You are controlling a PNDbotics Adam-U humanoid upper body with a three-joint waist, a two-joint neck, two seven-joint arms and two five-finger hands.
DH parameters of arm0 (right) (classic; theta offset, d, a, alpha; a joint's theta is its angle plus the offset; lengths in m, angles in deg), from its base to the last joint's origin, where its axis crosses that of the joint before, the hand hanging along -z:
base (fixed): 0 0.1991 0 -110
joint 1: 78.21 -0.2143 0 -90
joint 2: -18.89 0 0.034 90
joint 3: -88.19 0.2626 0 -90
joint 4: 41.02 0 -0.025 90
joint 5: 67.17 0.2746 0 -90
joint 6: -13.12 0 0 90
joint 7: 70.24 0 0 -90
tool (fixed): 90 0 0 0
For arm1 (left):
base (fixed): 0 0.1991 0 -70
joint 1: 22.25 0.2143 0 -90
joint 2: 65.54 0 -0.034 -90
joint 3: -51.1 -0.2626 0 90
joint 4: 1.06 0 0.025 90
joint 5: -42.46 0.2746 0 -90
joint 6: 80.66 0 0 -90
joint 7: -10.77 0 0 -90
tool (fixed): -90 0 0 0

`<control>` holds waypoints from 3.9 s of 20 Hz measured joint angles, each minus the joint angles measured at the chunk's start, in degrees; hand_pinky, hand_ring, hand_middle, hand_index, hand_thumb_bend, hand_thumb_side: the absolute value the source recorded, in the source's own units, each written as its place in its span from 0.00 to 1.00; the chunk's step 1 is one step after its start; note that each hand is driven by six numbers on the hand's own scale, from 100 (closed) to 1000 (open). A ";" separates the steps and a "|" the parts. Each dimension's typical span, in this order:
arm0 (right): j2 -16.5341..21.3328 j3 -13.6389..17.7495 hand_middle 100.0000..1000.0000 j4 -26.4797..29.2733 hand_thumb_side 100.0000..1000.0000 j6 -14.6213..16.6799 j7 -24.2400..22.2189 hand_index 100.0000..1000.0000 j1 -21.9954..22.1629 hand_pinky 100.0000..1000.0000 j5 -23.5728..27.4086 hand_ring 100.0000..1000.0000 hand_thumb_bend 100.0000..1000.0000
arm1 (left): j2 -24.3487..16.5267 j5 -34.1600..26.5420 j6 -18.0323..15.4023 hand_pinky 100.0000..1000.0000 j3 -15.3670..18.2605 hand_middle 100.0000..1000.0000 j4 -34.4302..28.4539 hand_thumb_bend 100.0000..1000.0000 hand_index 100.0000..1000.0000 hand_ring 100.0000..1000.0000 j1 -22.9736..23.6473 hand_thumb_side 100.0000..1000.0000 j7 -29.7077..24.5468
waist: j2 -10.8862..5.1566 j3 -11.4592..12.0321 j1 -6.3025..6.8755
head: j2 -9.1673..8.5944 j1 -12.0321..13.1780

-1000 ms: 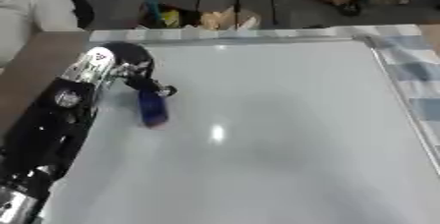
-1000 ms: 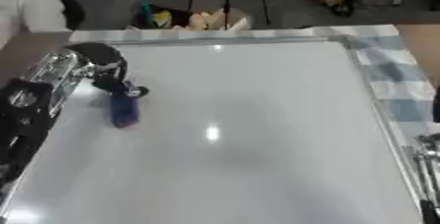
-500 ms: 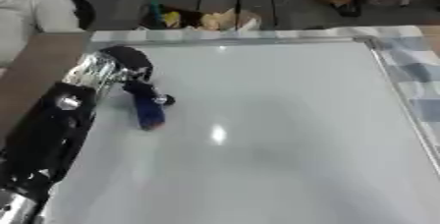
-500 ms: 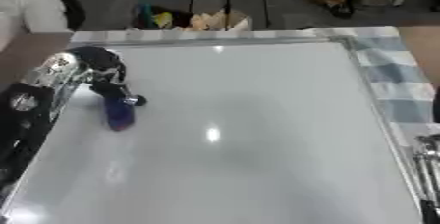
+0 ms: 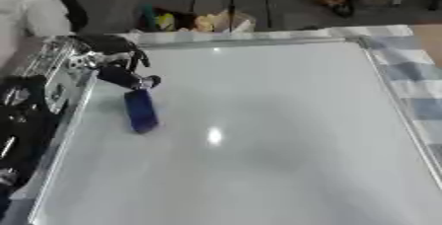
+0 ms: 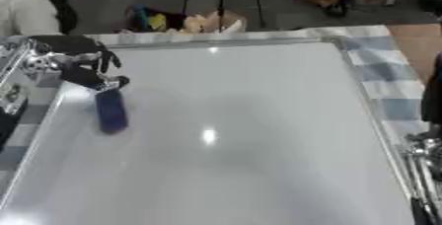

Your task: Wipe the whiteboard clean with a brush.

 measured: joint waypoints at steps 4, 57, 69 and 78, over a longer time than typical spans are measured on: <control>0.01 0.00 0.62 0.00 0.85 -0.04 0.02 0.76 0.00 0.75 -0.03 0.84 0.00 | -1.73 -3.07 -1.97 0.46 -0.23 0.69 -1.09 0.00 0.91 0.75 1.77 0.89 -1.64 | 0.26 -0.05 -0.35 | -0.35 -0.76; 0.49 -0.04 0.60 0.00 0.85 -0.70 0.22 0.76 -0.55 0.75 0.53 0.85 0.00 | -11.07 21.94 -34.73 0.56 -6.56 0.80 -1.62 0.40 1.00 0.81 5.36 0.51 32.28 | 3.18 -2.65 0.67 | -2.12 -0.51; 0.47 -0.37 0.60 0.00 0.85 -0.74 0.16 0.76 -0.84 0.75 0.55 0.85 0.00 | -9.38 33.12 -35.19 0.54 -5.14 0.76 3.31 0.09 1.00 0.79 4.26 0.29 42.90 | 3.84 -2.95 0.82 | -2.61 -0.22; 0.47 -0.38 0.60 0.00 0.85 -0.95 -0.06 0.76 -0.81 0.75 0.59 0.85 0.00 | -8.55 37.05 -35.18 0.53 -4.68 0.75 3.47 0.14 1.00 0.78 3.87 0.27 50.71 | 3.84 -2.94 0.78 | -2.64 -0.20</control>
